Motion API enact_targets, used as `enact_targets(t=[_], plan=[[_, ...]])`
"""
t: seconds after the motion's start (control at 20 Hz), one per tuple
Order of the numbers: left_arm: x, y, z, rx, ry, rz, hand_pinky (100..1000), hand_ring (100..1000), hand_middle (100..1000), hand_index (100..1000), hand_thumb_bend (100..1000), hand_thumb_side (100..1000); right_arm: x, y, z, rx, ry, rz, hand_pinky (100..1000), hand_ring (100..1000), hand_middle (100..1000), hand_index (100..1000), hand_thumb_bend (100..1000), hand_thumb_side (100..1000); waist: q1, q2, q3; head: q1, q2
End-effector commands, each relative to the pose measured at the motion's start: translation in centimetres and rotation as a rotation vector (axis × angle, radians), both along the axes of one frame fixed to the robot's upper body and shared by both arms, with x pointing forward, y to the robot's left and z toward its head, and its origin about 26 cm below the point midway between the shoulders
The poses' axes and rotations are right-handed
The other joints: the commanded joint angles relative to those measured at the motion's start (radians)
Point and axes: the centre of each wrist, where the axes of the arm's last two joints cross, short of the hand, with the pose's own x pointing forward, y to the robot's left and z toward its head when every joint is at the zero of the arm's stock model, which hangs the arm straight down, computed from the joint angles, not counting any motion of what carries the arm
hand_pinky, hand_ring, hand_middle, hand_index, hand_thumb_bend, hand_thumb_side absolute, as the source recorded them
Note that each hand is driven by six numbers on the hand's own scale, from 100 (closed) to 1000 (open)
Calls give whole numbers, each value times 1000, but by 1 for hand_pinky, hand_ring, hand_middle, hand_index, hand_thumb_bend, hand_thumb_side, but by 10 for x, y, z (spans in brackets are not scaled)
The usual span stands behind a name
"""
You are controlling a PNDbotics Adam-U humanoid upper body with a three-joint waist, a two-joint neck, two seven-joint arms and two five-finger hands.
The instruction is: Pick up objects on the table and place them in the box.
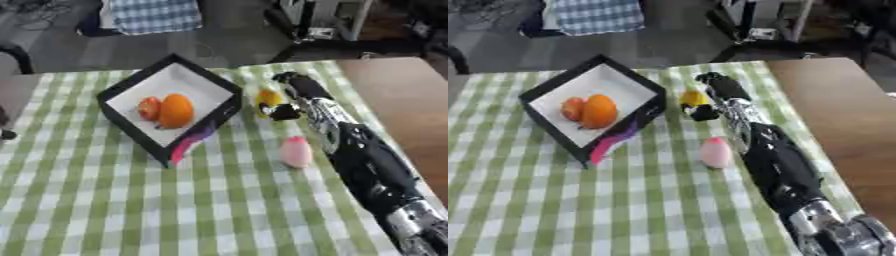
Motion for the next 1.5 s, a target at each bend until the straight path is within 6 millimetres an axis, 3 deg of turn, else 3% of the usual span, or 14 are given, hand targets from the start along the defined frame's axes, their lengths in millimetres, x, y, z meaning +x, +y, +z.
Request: enact_targets(t=[0.05, 0.25, 0.3, 0.35, 0.4, 0.45, 0.5, 0.6, 0.8, 1.0, 1.25, 1.5], plan=[[0, 0, 8, 12, -28, -4, 746, 560, 615, 831, 327, 749, 4, -2, 6, -32, 7, -10, 916, 825, 817, 876, 316, 520, 15, 6, 4, -9, -16], [0, -1, 7, 8, -24, -11, 746, 560, 615, 831, 324, 751, 3, -2, 1, -60, 29, -23, 908, 815, 800, 749, 197, 394, 16, 7, 6, -13, -19], [0, -1, 7, 8, -24, -12, 747, 560, 615, 831, 325, 751, 3, -2, 1, -65, 23, -25, 902, 804, 785, 681, 100, 197, 16, 7, 6, -13, -19], [0, -1, 7, 8, -23, -12, 749, 560, 615, 831, 324, 751, 3, -2, 2, -68, 8, -28, 899, 798, 776, 648, 100, 120, 16, 7, 7, -14, -20], [0, -1, 7, 8, -23, -12, 752, 560, 615, 831, 324, 752, 3, -2, 4, -68, -14, -31, 890, 782, 754, 553, 100, 100, 15, 7, 7, -15, -21], [0, -1, 7, 7, -22, -12, 752, 560, 615, 831, 323, 752, 3, -2, 6, -65, -37, -35, 888, 778, 748, 528, 100, 100, 15, 6, 6, -16, -21], [0, -1, 7, 6, -21, -11, 755, 559, 615, 831, 323, 752, 4, -2, 8, -60, -61, -39, 882, 760, 723, 438, 100, 100, 15, 6, 6, -15, -21], [0, -1, 5, 4, -15, -8, 757, 559, 615, 831, 322, 753, 4, -1, 12, -44, -110, -44, 883, 756, 713, 391, 100, 100, 15, 5, 5, -15, -23], [0, 0, 4, 2, -12, -3, 759, 559, 614, 831, 320, 754, 5, 1, 22, -6, -192, -17, 886, 753, 708, 368, 100, 100, 14, 2, 4, -14, -22], [-1, 1, 3, 0, -6, 3, 761, 558, 614, 831, 318, 755, 9, 9, 51, 50, -267, 54, 891, 750, 703, 365, 100, 100, 12, -1, 4, -10, -19], [1, 0, 2, -2, -3, -5, 762, 558, 614, 832, 318, 755, 11, 35, 83, 120, -299, 182, 895, 750, 701, 364, 100, 100, 11, -2, 11, -19, -19], [3, -4, 3, -6, -7, -25, 764, 558, 614, 832, 316, 756, 11, 62, 95, 153, -260, 291, 901, 753, 704, 372, 100, 100, 13, 2, 45, -47, -29]])
